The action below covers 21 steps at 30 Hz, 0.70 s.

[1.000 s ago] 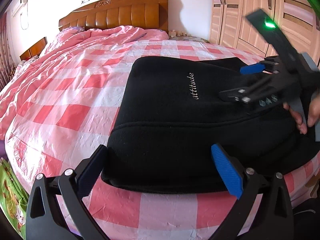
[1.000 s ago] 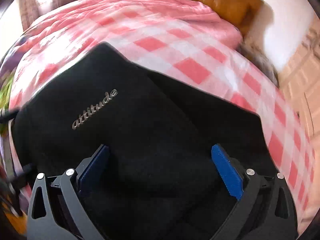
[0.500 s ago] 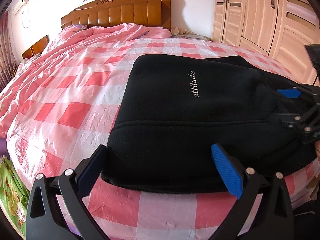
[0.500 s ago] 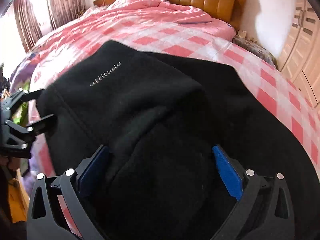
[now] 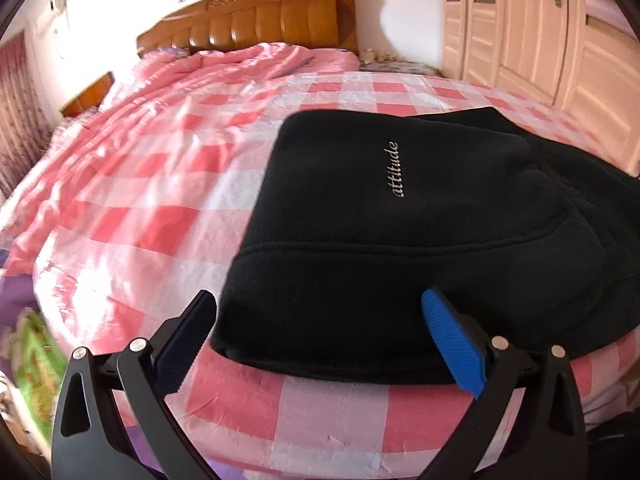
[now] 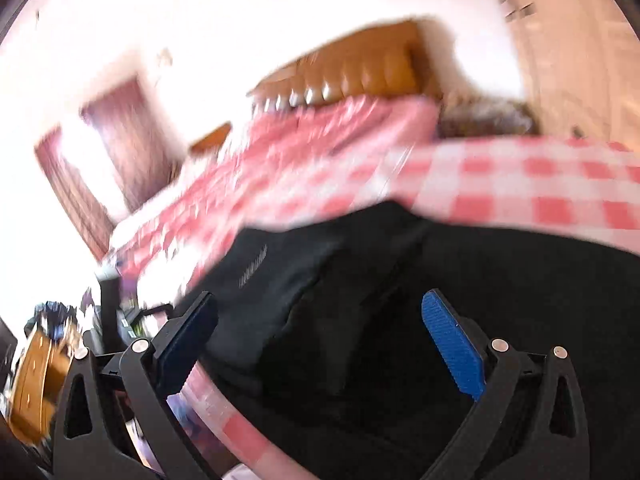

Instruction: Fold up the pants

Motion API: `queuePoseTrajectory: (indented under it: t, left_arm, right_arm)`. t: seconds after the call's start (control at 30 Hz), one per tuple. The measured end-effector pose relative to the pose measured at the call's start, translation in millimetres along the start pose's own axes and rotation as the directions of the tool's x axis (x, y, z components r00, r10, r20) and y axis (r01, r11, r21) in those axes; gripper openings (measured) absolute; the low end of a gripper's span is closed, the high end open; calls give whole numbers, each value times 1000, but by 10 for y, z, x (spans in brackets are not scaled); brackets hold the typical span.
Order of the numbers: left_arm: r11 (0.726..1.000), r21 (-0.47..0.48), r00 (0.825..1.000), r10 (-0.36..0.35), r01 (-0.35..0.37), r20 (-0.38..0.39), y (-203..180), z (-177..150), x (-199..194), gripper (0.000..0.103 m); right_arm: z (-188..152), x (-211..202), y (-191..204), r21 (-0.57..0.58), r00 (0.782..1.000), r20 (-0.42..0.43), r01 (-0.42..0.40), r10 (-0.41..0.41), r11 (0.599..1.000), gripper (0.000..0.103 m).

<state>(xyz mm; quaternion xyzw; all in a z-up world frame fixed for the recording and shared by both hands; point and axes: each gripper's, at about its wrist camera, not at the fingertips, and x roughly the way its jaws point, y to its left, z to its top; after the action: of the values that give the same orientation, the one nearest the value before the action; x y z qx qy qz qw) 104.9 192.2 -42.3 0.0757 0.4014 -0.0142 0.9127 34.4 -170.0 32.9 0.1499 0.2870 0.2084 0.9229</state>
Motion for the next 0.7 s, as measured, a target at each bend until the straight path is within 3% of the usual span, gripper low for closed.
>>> queuePoseTrajectory:
  t: [0.07, 0.1, 0.13, 0.23, 0.3, 0.37, 0.4, 0.47, 0.57, 0.7]
  left_arm:
    - [997, 30, 996, 70, -71, 55, -155, 68, -189, 101]
    - [997, 44, 993, 57, -61, 99, -239, 107, -311, 101]
    - [998, 53, 990, 20, -28, 139, -322, 148, -430, 101]
    - [984, 118, 971, -152, 131, 184, -722, 336, -641, 101]
    - [972, 162, 968, -194, 168, 162, -939, 411, -581, 101]
    - [967, 185, 976, -195, 174, 99, -1152, 456, -390, 101]
    - [965, 184, 976, -204, 188, 74, -1217, 456, -300, 101]
    - [958, 161, 970, -243, 236, 24, -1296, 439, -144, 101]
    - [957, 176, 973, -228, 229, -31, -1375, 365, 51, 100]
    - [945, 102, 950, -304, 311, -73, -1282, 298, 188, 100]
  right_arm:
    - [-111, -287, -68, -42, 994, 31, 107, -106, 993, 98]
    - [-226, -489, -135, -55, 978, 68, 199, -195, 979, 98]
    - [-292, -581, -183, -45, 970, 81, 233, -229, 972, 98]
    - [-586, -944, -652, 170, 955, 57, 277, -290, 946, 98]
    - [-832, -1136, -1014, 362, 949, 12, 289, -314, 886, 98]
    - [-1051, -1259, -1267, 471, 942, -48, 315, -332, 824, 98]
    - [-1101, -1282, -1312, 484, 940, -65, 324, -336, 813, 98]
    - [-1176, -1333, -1369, 493, 936, -81, 337, -344, 802, 98]
    - [-1166, -1297, -1404, 489, 941, -117, 333, -318, 806, 98]
    - [-1090, -1077, -1430, 500, 951, -169, 310, -260, 809, 99]
